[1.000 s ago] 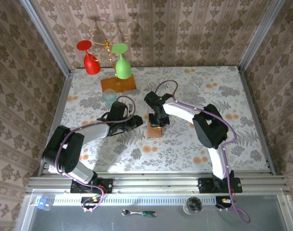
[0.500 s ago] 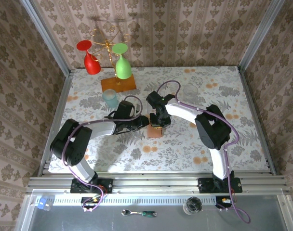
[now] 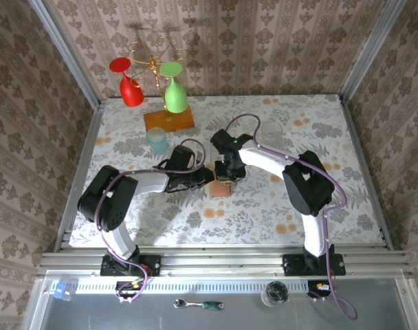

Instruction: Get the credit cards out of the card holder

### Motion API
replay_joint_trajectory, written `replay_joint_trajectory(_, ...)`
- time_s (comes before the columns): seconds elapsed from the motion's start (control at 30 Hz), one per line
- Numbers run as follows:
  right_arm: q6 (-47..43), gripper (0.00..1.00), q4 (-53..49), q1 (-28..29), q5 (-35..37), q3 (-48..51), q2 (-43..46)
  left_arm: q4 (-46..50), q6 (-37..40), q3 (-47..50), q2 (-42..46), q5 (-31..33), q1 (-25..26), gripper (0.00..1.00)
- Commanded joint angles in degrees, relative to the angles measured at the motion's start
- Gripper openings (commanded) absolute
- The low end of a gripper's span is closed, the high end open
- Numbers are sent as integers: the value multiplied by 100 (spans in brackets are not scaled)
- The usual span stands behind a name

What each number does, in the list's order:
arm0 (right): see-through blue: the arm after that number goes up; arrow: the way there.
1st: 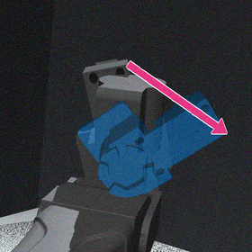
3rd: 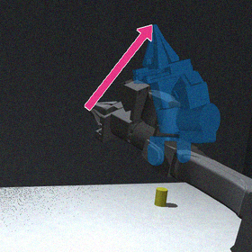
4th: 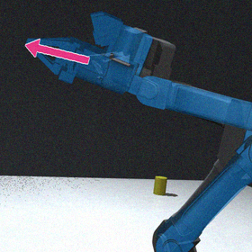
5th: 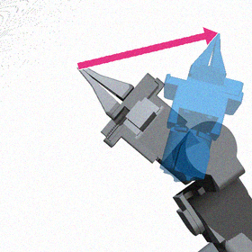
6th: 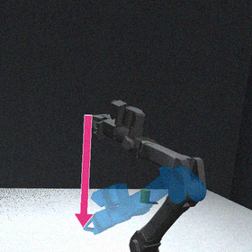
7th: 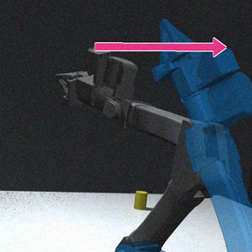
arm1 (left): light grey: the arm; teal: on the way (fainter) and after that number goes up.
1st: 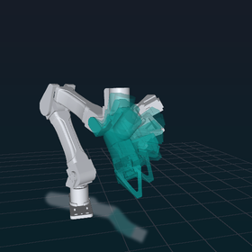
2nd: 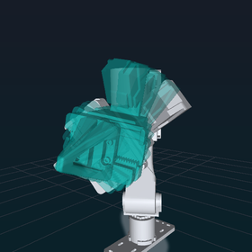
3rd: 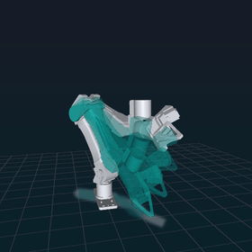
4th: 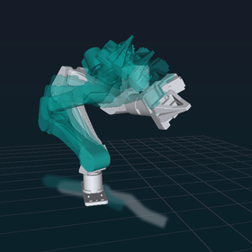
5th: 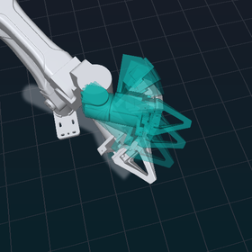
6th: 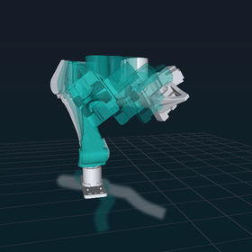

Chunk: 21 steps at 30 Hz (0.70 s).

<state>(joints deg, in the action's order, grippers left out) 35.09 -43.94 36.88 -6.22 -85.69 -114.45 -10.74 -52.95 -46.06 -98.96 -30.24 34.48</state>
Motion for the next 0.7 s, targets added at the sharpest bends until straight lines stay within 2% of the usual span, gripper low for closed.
replay_joint_trajectory(0.0,3,8,-291,-39,194,70,284,193,-33,-140,-137,-37,24,16)
replay_joint_trajectory(0.23,-108,12,-514,-100,539,151,389,230,-31,-167,-168,-47,22,16)
replay_joint_trajectory(0.67,-99,21,-392,-302,612,530,521,315,10,-209,-142,-61,15,18)
